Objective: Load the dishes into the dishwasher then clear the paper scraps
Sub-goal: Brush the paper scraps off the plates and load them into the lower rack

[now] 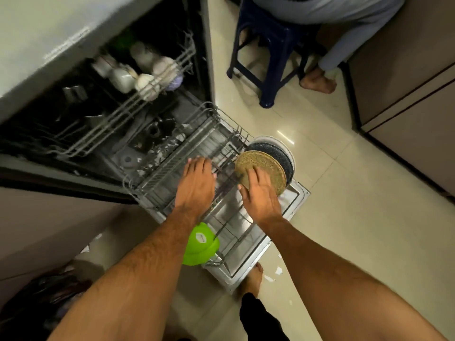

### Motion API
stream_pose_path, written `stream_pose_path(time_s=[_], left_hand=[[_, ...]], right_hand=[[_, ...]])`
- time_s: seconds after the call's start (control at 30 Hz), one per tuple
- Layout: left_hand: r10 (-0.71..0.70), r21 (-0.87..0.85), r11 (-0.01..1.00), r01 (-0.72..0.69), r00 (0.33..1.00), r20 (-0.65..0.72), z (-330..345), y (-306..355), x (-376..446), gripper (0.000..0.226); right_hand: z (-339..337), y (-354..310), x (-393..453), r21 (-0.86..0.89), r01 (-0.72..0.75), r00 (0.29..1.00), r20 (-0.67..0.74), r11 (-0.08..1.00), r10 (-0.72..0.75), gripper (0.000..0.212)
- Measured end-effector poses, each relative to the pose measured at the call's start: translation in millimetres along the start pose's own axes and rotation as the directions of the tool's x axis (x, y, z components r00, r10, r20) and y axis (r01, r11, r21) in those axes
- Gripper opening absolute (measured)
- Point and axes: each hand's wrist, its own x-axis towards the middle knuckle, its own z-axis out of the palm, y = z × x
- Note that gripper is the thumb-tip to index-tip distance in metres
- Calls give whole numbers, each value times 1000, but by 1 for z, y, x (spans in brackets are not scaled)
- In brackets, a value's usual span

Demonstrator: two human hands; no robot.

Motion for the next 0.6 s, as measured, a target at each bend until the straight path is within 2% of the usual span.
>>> stream_pose_path(time_s=[0.1,0.2,0.33,0.5,0.6], left_hand=[[-89,38,995,92,993,-72,-46,-30,-48,52],[-185,60,980,191,979,-88,-90,-58,-99,62],[-306,35,950,312,945,-118,-150,-103,-165,65],[-400,12,910,413,888,-228,-230,-173,-243,66],[-467,1,872,490,832,-298,-272,-222,-289,65]], right_hand=[[-14,-58,-19,-102,150,989,23,983,-148,60],[-27,-117,-38,-193,273,962,22,943,-274,62],[-45,-206,-67,-266,396,913,11,879,-408,66],[-61,-333,-102,-317,524,832,-8,790,-555,67],[-60,-409,-123,-316,627,751,5,712,-660,63]])
